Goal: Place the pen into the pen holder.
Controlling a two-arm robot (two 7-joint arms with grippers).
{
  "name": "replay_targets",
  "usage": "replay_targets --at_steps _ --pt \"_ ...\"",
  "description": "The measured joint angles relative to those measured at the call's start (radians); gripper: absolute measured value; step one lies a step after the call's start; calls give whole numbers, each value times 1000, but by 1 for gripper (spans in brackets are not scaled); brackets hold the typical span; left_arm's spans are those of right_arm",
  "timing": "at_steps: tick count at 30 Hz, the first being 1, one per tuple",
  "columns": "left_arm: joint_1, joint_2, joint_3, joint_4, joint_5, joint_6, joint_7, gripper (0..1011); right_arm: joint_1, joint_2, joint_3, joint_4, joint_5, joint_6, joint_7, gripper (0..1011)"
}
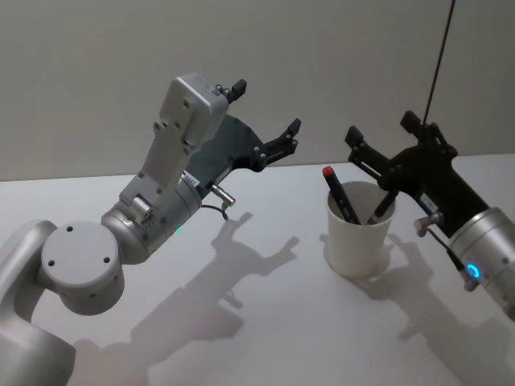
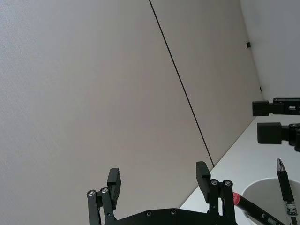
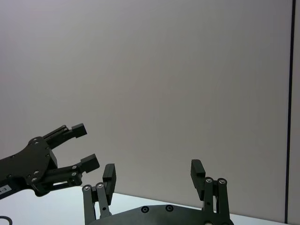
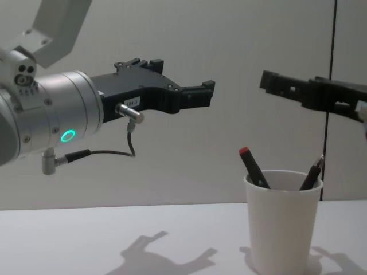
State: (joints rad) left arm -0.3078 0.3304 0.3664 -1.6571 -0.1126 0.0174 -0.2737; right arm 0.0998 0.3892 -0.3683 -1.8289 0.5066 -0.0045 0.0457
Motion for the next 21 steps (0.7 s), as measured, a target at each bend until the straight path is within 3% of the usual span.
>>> replay_targets --at_steps 7,16,21 --pt "0 0 0 0 0 0 0 1001 -27 44 32 -35 64 -16 -10 1001" --pt "0 0 0 0 0 0 0 1001 -105 164 105 -111 162 -50 -59 1001" --pt "0 0 0 0 0 0 0 1001 -129 199 126 -133 187 -60 -74 1001"
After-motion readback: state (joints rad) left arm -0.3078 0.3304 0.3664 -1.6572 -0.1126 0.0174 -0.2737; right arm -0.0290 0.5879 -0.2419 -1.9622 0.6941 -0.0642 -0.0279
